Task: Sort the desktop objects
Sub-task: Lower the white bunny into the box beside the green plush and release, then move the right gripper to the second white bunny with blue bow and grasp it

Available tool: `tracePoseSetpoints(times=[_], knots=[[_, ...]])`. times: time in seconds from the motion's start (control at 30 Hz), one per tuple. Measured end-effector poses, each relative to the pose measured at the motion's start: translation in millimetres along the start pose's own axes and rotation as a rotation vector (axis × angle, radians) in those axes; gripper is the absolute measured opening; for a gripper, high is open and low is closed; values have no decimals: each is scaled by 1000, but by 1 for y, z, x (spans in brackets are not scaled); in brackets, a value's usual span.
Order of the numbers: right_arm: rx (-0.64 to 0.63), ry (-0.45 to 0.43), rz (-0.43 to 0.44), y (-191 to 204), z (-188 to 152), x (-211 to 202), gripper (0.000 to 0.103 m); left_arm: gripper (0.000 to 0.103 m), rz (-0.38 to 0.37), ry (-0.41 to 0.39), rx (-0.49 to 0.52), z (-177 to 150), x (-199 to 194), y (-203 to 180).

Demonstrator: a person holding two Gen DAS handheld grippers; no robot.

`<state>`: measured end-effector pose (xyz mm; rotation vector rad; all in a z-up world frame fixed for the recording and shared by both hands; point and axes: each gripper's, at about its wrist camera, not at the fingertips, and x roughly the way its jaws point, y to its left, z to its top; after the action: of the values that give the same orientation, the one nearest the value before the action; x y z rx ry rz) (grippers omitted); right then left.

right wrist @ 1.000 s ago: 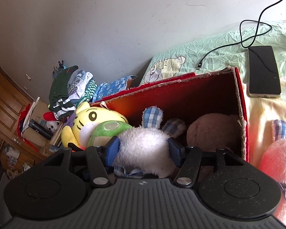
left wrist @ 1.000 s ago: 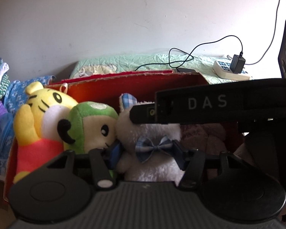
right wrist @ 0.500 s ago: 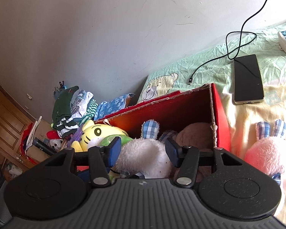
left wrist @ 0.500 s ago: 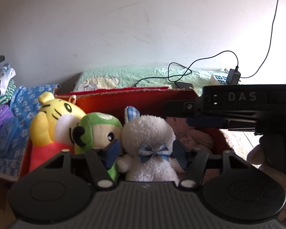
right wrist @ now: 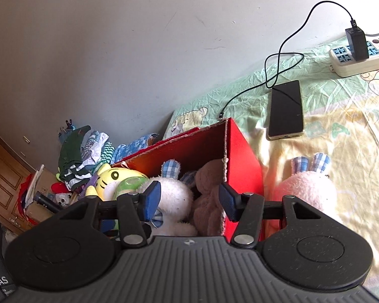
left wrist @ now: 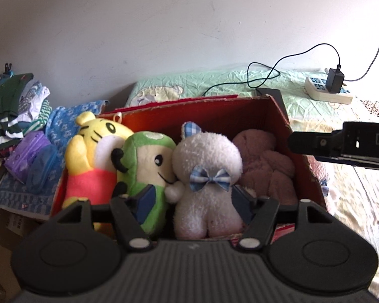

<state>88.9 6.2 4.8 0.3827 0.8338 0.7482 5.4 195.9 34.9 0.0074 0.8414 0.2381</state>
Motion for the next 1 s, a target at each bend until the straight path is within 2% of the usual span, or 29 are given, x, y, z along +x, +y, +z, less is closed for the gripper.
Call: tracePoseSetpoints(times=[0.17, 0.37, 0.6, 0.77, 1.0], knots=[[-26, 7, -17, -5, -6, -9, 55, 70, 56, 42, 4, -1, -2, -14], [-48, 19, -32, -10, -12, -21, 55, 73, 75, 76, -17, -4, -8, -27], [-49, 28, -35, -22, -17, -35, 55, 73, 124, 72, 2, -5, -16, -47], [-39, 34, -35, -33, -16, -42, 55, 78, 117, 75, -5, -4, -24, -60], [-34, 46, -40, -50, -15, -51, 55, 78, 119, 79, -24, -6, -36, -80]])
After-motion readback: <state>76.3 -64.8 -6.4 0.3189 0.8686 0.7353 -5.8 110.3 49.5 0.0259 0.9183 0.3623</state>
